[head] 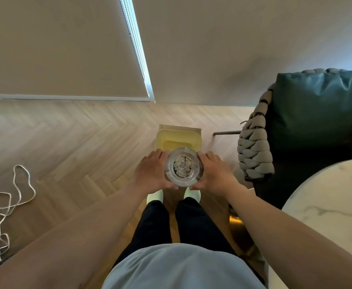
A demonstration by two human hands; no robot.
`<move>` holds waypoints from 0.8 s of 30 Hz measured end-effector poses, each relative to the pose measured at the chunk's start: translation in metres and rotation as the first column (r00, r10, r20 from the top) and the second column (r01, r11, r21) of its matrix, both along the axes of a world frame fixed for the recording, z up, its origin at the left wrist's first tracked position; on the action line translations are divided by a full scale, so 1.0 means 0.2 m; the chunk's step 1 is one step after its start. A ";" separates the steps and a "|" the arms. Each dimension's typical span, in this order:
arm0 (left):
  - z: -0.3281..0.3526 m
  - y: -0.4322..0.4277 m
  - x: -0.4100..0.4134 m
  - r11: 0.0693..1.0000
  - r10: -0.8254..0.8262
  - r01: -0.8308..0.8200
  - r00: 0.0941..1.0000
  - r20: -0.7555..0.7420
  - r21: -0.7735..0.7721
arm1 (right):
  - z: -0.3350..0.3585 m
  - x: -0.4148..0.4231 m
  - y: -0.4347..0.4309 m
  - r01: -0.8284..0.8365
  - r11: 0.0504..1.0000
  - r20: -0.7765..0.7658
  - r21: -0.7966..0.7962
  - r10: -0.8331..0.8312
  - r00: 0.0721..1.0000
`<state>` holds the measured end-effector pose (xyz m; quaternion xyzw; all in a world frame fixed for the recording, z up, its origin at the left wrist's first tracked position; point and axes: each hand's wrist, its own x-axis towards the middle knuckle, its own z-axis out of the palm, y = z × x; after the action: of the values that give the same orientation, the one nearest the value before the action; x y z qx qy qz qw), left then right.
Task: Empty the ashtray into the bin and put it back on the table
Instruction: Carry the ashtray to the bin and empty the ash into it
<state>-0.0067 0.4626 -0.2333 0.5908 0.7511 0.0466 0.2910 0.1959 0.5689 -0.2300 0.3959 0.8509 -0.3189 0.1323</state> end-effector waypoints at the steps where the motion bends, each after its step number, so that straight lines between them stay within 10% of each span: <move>1: -0.02 0.01 -0.02 1.000 -0.015 0.015 1.000 0.002 -0.007 | -0.02 -0.01 -0.01 0.013 1.000 -0.006 -0.008 -0.013 1.000; 24: -1.05 0.35 -0.27 0.995 -0.086 0.082 0.995 0.053 0.064 | -1.02 -0.24 0.37 0.494 0.768 -0.099 -0.407 -0.575 0.812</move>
<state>-0.0613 0.5331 -0.4431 0.6290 0.7153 0.0739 0.2953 0.1478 0.6431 -0.4349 0.5538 0.6371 -0.5359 0.0122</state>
